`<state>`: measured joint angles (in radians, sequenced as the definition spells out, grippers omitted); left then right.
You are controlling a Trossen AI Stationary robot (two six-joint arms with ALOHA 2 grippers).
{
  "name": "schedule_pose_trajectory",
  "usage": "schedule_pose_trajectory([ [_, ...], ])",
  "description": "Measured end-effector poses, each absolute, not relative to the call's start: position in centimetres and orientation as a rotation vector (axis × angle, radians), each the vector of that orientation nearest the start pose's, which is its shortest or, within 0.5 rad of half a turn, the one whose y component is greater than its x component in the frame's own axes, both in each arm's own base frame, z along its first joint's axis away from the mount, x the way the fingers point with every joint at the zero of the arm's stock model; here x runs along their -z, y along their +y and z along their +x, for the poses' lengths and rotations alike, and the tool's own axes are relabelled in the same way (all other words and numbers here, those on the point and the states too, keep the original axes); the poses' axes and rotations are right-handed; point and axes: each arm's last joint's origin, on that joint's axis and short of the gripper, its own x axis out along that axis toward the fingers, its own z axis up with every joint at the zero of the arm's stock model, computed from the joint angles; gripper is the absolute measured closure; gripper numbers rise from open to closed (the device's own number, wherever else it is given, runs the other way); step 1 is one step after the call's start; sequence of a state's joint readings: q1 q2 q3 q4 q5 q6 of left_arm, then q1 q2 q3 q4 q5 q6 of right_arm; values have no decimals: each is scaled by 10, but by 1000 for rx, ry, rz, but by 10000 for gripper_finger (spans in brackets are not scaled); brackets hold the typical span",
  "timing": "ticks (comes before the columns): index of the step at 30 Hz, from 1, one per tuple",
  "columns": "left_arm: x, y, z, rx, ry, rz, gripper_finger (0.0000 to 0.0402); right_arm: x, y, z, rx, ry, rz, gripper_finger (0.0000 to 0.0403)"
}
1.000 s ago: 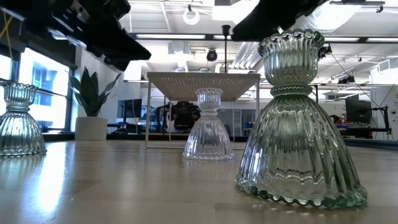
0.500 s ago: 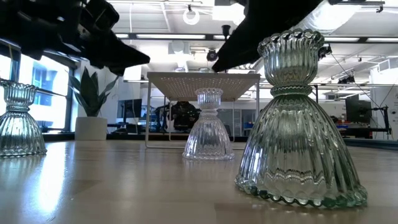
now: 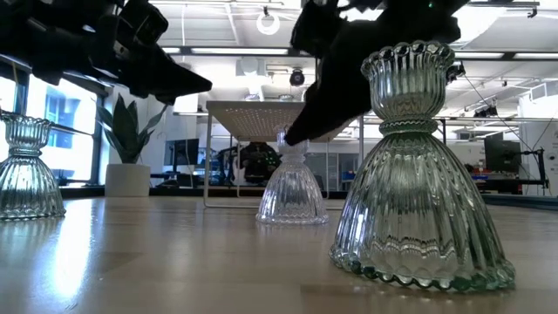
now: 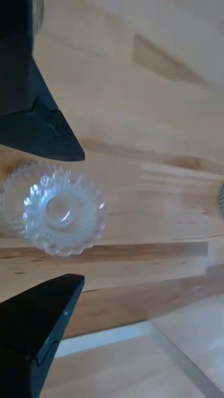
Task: Pick & Place candle stick holders
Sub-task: Put the left transparent candle holder on the shelf aligned with the transparent candle holder
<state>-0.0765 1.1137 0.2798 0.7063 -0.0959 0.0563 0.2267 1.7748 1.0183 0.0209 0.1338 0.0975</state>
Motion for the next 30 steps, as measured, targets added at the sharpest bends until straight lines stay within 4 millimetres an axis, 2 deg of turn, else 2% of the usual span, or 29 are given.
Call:
schedule_pose_trajectory([
  [5,-187,-13,208,-15,127,67,399,-171,76,360,-103,710,-10,119],
  [16,-187,-13,208,-7,129,67,399,-173,76,360,-116,697,-23,235],
  [21,-187,-14,208,-5,129,67,399,-176,77,359,-138,692,-11,239],
  [26,-186,-14,208,-5,134,67,399,-197,77,356,-163,647,19,233],
  [30,-186,-14,208,-5,134,67,399,-234,80,357,-220,581,33,234],
])
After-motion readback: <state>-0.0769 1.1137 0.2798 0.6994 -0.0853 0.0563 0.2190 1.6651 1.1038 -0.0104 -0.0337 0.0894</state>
